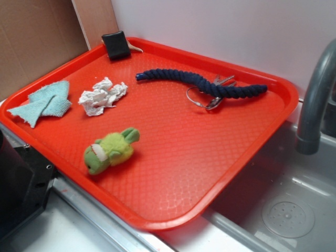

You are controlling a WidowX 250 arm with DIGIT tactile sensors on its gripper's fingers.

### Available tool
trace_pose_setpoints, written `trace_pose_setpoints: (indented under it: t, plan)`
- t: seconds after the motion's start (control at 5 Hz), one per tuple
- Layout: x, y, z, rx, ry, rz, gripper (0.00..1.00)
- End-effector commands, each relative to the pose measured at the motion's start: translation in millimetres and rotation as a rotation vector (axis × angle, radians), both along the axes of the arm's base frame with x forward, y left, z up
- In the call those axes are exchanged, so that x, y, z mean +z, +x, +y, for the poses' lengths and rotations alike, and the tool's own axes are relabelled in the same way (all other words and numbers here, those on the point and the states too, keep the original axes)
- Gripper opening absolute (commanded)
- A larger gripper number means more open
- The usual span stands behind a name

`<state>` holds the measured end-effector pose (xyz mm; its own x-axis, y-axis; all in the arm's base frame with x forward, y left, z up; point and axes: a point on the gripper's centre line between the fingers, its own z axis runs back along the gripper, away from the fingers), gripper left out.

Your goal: Grab the green animal.

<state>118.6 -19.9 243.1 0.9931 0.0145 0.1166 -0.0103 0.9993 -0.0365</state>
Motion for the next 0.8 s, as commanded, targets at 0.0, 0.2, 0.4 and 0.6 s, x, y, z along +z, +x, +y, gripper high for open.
trace_pose_setpoints:
  t: [0.0, 0.2, 0.4, 0.6]
  plan:
    - [0, 0, 0, 0.000, 0.000, 0.000, 1.00]
    - [-30, 19, -42, -0.085, 0.030, -0.022, 1.00]
    - [-63, 28, -61, -0.143, 0.041, -0.032, 1.00]
    - [-63, 28, -61, -0.143, 0.041, -0.032, 1.00]
